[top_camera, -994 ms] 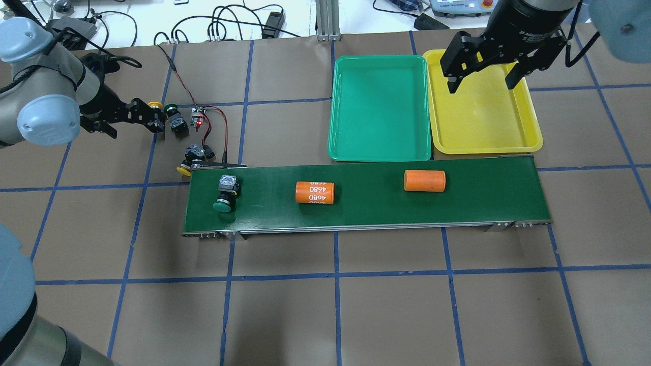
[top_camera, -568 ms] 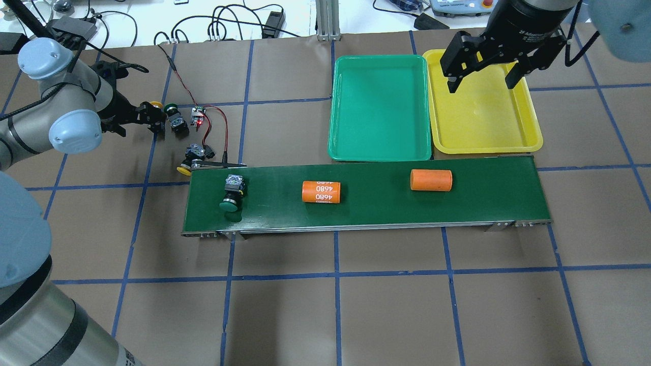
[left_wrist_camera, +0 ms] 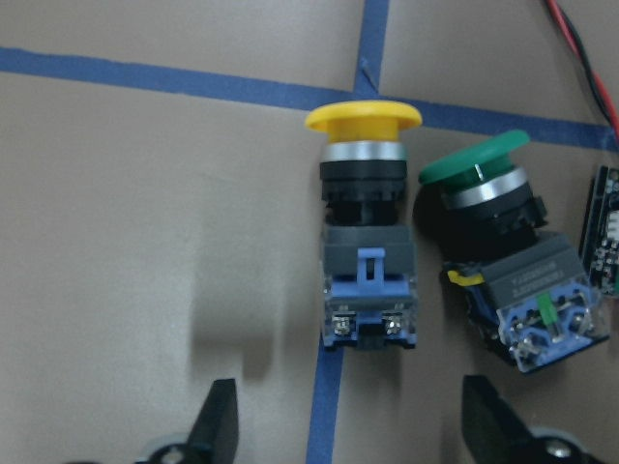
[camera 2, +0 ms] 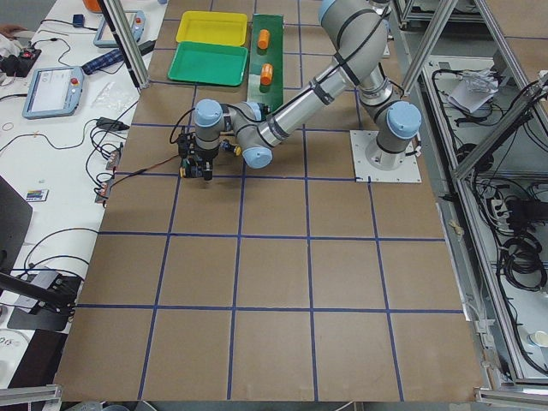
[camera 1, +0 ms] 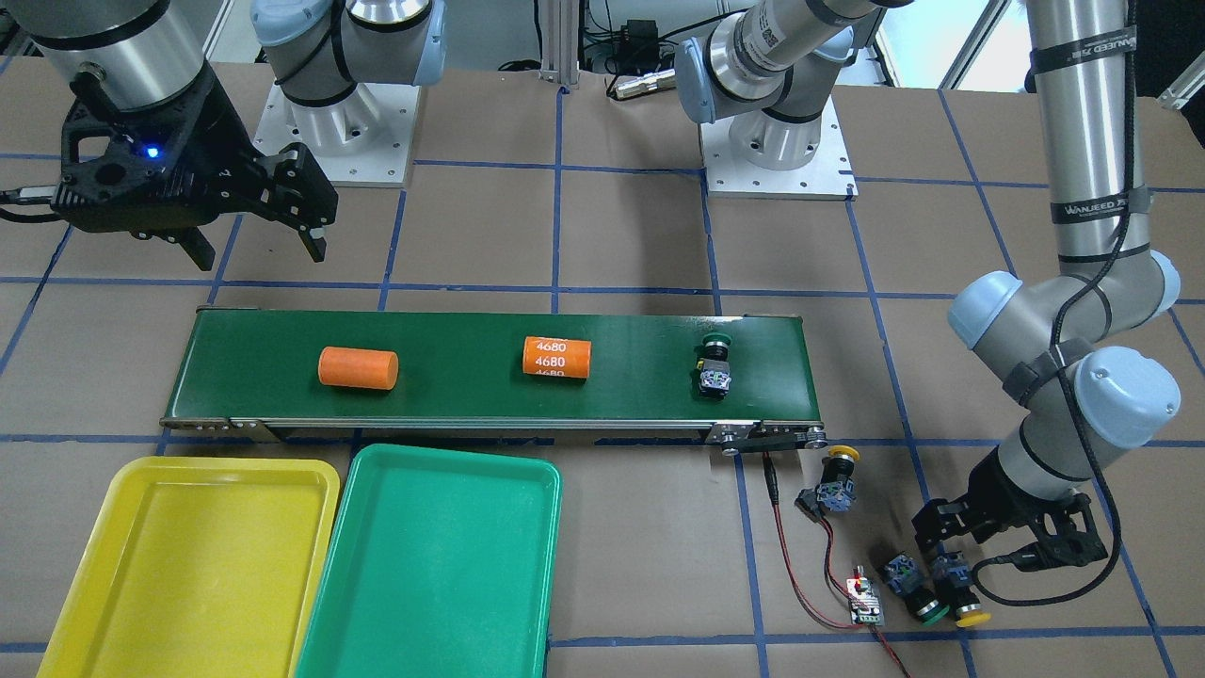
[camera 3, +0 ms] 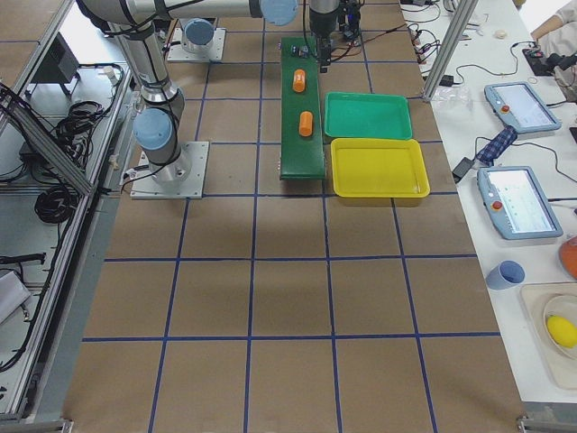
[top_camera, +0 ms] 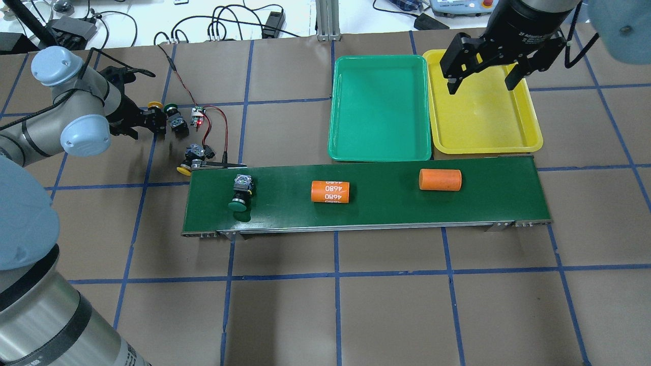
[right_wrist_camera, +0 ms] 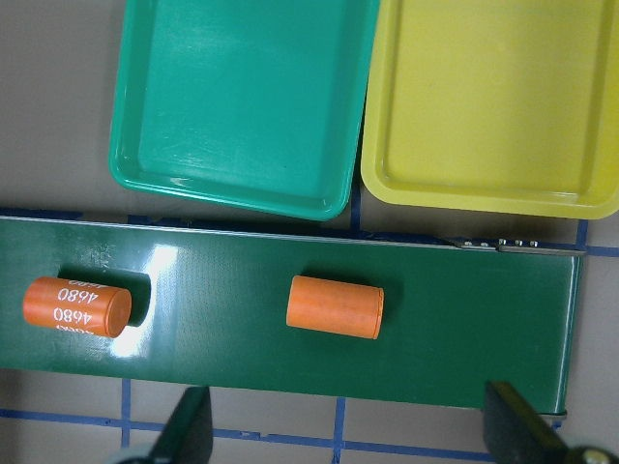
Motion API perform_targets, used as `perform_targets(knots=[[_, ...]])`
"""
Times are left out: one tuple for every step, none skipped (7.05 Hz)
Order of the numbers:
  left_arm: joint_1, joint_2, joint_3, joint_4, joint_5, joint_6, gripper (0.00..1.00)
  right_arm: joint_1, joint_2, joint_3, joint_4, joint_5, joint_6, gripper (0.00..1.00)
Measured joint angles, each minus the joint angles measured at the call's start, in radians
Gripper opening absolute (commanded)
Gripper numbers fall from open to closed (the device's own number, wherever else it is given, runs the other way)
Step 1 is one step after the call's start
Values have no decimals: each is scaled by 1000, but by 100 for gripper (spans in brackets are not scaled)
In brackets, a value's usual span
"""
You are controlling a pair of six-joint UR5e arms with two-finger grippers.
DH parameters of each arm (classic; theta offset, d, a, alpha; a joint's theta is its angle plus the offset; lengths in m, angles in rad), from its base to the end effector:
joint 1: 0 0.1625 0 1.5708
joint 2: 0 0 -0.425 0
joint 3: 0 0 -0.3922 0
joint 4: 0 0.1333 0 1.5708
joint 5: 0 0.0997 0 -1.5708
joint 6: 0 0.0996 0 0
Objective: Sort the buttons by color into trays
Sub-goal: 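Grasp the yellow-capped button with the left gripper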
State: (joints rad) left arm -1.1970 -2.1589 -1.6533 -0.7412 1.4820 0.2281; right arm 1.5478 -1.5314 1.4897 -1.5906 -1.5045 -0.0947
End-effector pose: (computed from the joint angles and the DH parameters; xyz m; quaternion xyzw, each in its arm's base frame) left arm 0.1077 -0.6637 0.1902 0.0690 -0.9935 0.0889 0.0187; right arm 0.1280 -0.5173 0.5105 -0.0368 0.9983 -0.0326 0.0313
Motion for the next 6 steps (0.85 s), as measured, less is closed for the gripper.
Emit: perform_targets(knots=[[-1,-7,16,0,-2,-1,72,0,-1,1,0,1,0,100],[-2,-13,27,0,-4,-2,71,0,-1,1,-1,1,0,100],[-2,-17,31,0,-5,-2,68,0,-1,1,-2,1,0,100],[-3,-20,33,0,-6,-3,64,0,-1,1,-2,1,0,100],[-3,-22,33,0,-6,-3,63,0,-1,3,-2,2,0,100],[-3,-24,33,0,-8,-3,58,0,-1,5,-3,2,0,100]])
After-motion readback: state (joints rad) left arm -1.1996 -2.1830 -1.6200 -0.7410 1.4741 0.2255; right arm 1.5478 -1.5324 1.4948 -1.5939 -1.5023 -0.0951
